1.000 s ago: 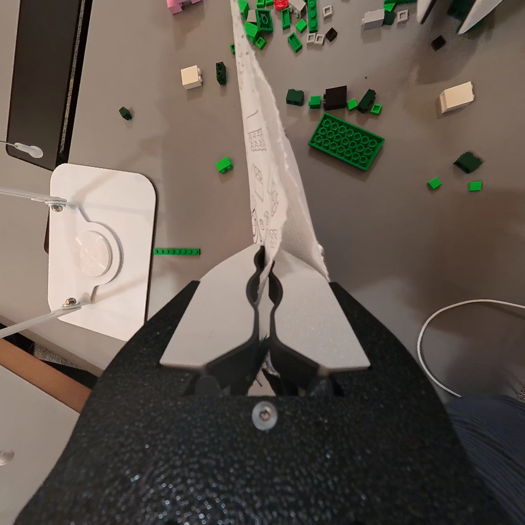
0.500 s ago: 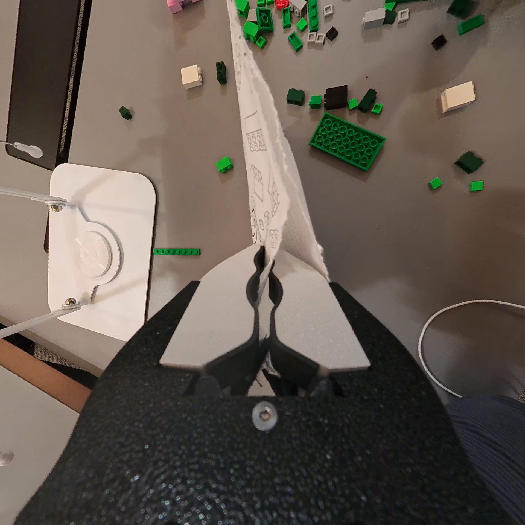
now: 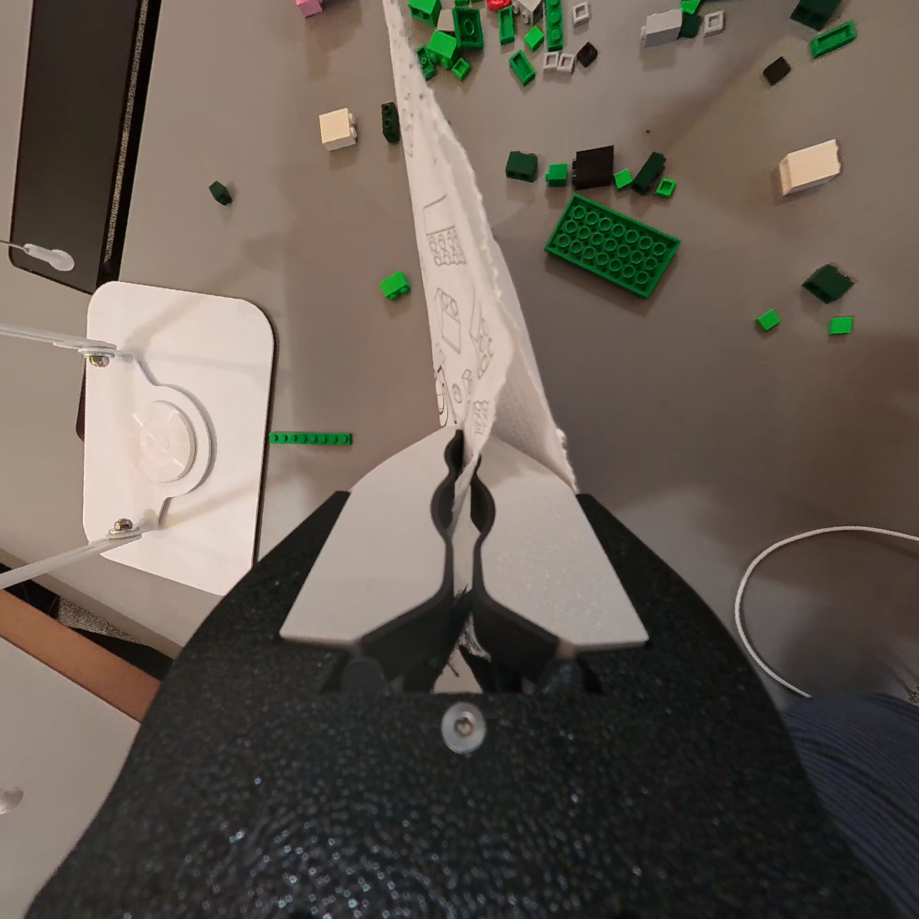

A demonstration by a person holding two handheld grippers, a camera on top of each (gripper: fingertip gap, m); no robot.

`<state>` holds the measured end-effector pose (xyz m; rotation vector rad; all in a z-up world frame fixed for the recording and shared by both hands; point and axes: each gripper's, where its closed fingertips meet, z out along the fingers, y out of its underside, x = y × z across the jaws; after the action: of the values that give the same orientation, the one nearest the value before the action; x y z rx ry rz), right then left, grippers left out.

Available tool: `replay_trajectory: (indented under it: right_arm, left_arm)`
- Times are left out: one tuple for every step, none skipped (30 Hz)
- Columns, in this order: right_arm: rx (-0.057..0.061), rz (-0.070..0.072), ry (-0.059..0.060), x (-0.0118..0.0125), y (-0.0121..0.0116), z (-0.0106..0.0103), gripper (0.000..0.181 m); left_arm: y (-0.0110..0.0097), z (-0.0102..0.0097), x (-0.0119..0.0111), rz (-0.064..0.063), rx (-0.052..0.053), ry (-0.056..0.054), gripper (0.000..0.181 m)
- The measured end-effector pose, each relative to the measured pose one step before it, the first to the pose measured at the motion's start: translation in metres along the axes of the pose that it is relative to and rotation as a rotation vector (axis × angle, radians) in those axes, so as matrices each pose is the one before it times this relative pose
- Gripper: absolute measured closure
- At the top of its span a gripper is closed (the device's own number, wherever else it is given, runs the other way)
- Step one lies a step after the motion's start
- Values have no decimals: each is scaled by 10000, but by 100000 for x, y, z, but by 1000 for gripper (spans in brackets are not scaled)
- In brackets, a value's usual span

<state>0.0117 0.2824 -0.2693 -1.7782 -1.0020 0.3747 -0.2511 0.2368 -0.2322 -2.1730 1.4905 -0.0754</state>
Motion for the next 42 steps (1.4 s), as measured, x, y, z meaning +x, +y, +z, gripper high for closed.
replay_trajectory:
  right_arm:
    - [56,76,162,311,-61,-101,154]
    - [46,79,90,207,-37,-90,154]
    - [50,78,56,167,-52,-90,154]
    - [54,79,92,199,-59,-70,154]
    - [55,60,104,201,-68,-68,154]
    - [54,32,69,137,-81,-56,154]
    - [43,20,56,82,-54,-39,154]
    - [21,17,72,98,-32,-18,154]
    - [5,-2,42,57,-6,3,154]
    - [-15,-16,-5,-32,23,15,154]
    - [-22,-15,10,-14,21,36,154]
    - [-27,-16,30,25,45,24,154]
    - [-36,-8,18,25,57,25,154]
    - [-55,17,4,23,91,6,154]
    - [-58,44,28,76,109,-6,154]
    - [-43,86,45,149,89,-35,154]
    - [-34,190,49,197,120,-48,155]
    - [-31,336,30,251,131,-20,155]
    - [-33,401,-4,273,154,-17,155]
    - [-25,381,44,372,171,-41,155]
    - [-16,321,120,498,178,-70,155]
    - [-28,261,180,585,204,-110,155]
    - [-19,209,174,546,171,-129,155]
    - [8,180,108,410,89,-121,155]
    - [13,153,38,261,43,-117,155]
    - [9,104,26,183,20,-90,155]
    - [-2,18,-2,65,7,-63,155]
    - [-43,-41,56,96,69,-34,155]
    - [-72,-86,118,136,101,1,155]
    - [-86,-105,101,101,123,26,155]
    - [-94,-88,67,52,146,61,155]
    - [-93,-77,-4,-51,137,74,154]
    - [-68,-82,-75,-153,86,80,154]
    - [-16,-122,-174,-336,-15,86,153]
    - [62,-207,-292,-578,-160,80,153]
    - [90,-279,-314,-721,-218,81,153]
    - [83,-341,-290,-778,-249,127,153]
    - [91,-399,-397,-1006,-277,171,153]
    - [61,-362,-415,-1088,-236,244,153]
    - [-2,-321,-480,-1166,-179,323,153]
    - [-57,-300,-719,-1488,-114,338,153]
    - [-62,-213,-758,-1502,-99,393,154]
  left_arm:
    - [8,19,-17,-1,-17,-10,181]
    - [3,18,1,4,-18,-3,181]
    - [-11,22,5,7,-11,-8,181]
    - [6,14,13,11,-9,0,181]
    - [-3,7,8,9,-6,-4,181]
    - [1,9,6,-1,-4,-1,181]
    - [-10,6,-4,0,-1,1,181]
    - [2,10,4,3,2,3,181]
    - [2,2,-2,-6,3,5,181]
    - [0,2,-5,-5,-2,0,181]
    - [11,18,-5,2,-4,1,181]
    - [-4,11,4,5,-1,1,181]
    - [4,-2,1,-3,-3,-1,181]
    - [-3,-4,22,5,0,3,181]
    - [2,-5,14,7,3,1,181]
    - [-2,-12,7,1,0,1,181]
    - [-5,-3,22,4,1,2,181]
    - [-2,-1,11,6,4,4,181]
    - [3,-6,17,4,2,2,181]
    - [1,9,2,5,-4,-1,181]
    - [4,7,2,4,-6,-1,181]
    - [-5,3,-8,0,-5,-2,181]
    - [0,19,13,7,-7,5,181]
    - [0,8,12,12,-1,4,181]
    - [-7,12,7,2,-5,-1,181]
    - [10,8,-5,-3,-6,0,181]
    - [-3,11,9,6,-1,5,181]
    - [-8,5,-2,-1,-3,2,181]
    - [1,9,9,-1,-4,1,181]
    - [-5,-1,6,7,0,-2,181]
    - [5,8,3,0,-1,0,181]
    - [-1,12,2,1,-5,4,181]
    - [-5,1,5,0,-3,1,181]
    - [3,8,4,3,-6,1,181]
    - [-3,7,21,9,-5,6,181]
    - [-9,10,32,8,-1,14,181]
    - [-8,5,15,-4,-3,13,181]
    - [-4,21,40,3,-4,23,181]
    - [-2,29,39,9,-9,21,181]
    - [-16,17,19,2,-7,12,181]
    - [-7,21,31,4,-8,14,181]
    - [-9,7,22,18,-6,2,181]
